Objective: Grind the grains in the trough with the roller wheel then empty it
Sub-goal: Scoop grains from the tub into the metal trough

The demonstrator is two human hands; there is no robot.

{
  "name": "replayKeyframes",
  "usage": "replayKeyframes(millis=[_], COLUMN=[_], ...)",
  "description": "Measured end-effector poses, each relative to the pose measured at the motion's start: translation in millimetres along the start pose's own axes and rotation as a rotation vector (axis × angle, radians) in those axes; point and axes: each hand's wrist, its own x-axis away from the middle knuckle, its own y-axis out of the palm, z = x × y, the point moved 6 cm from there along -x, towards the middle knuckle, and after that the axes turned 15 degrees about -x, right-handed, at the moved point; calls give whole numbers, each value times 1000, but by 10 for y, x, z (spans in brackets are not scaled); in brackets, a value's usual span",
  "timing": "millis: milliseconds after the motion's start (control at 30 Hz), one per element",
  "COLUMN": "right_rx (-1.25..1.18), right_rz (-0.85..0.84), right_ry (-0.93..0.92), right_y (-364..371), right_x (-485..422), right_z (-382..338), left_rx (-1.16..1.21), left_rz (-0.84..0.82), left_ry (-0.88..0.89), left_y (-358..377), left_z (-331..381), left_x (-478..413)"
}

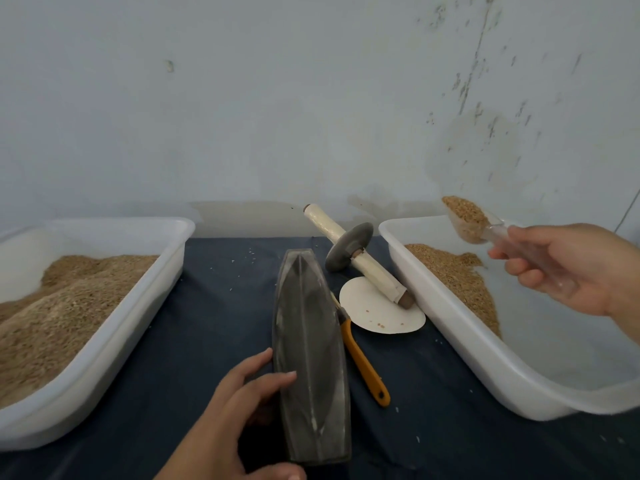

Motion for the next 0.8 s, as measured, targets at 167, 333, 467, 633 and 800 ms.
replayKeyframes(millis=[167,333,467,633,800], right_rx=[55,150,374,511,606], right_rz=[-186,-313,-291,-220,-205], right_ry=[39,105,124,146,130], right_y=[595,1336,1705,1929,1899], right_x=[407,751,743,684,749], right_z=[-16,223,486,660,666], left_rx=[40,1,-26,-17,-8], left_rz=[19,-4,-22,-78,-64], left_ry=[-69,-93,-96,-109,-89], left_y=[-23,-14,-16,-5,-2], left_z=[16,2,-10,-24,-26], left_x=[1,20,27,24,24])
